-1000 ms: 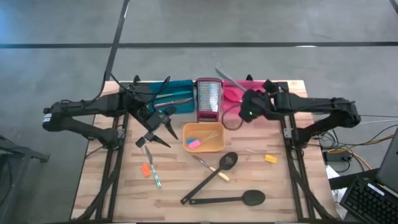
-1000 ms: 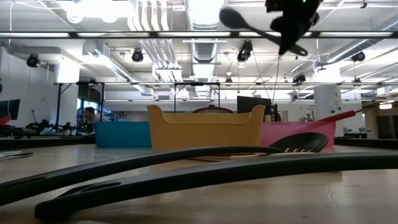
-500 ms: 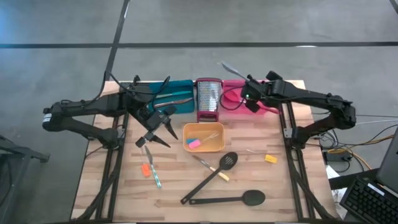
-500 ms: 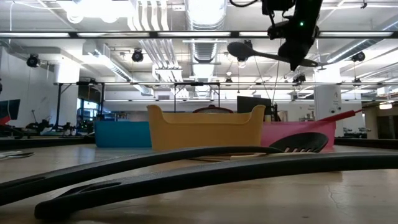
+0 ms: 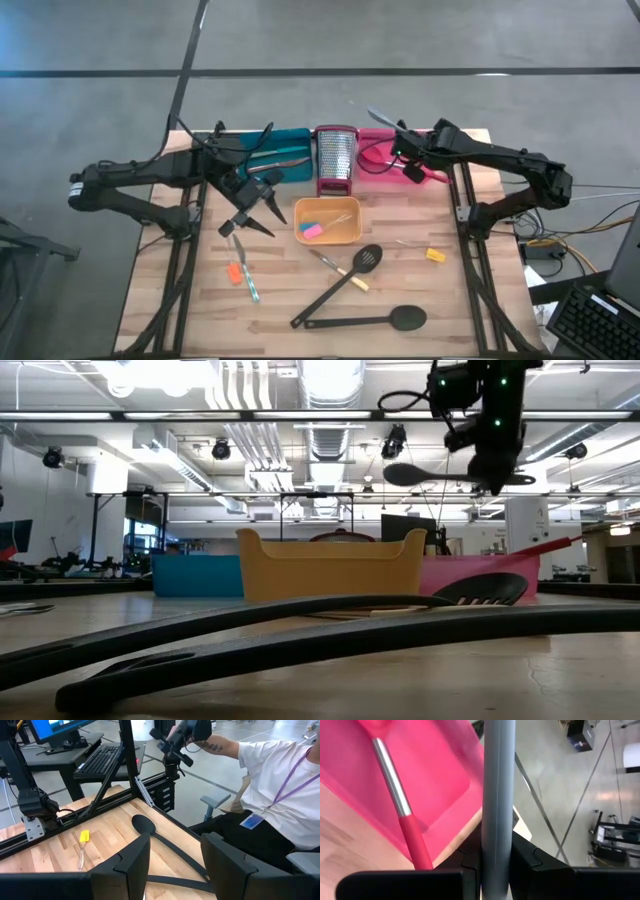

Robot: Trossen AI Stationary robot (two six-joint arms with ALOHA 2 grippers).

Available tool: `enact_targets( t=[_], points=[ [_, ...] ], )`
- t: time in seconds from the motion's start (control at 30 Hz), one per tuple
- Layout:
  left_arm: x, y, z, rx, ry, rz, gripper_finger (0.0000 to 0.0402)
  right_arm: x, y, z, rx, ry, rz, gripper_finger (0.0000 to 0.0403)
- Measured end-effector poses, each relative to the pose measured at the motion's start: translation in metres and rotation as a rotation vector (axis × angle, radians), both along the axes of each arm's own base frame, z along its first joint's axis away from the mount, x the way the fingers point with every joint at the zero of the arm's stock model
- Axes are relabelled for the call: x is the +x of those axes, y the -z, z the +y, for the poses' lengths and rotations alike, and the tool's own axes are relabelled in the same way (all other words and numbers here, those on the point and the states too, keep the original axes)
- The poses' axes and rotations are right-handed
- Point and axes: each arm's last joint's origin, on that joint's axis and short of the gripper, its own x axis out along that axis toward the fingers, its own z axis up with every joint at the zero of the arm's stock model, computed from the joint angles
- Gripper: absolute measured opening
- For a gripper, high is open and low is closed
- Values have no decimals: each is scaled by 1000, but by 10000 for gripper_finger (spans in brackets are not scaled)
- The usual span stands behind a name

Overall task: Pick & Place Kitchen Items
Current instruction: Put the gray serving spoon into the pink bin

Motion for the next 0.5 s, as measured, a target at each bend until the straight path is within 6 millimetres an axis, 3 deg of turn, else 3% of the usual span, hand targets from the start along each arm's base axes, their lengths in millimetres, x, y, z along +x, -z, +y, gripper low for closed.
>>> enact_targets(
  t=[0.5],
  points=[
    [1, -2, 0, 3, 0, -26, 180, -14, 38, 3, 78, -36, 168, 46]
  ],
)
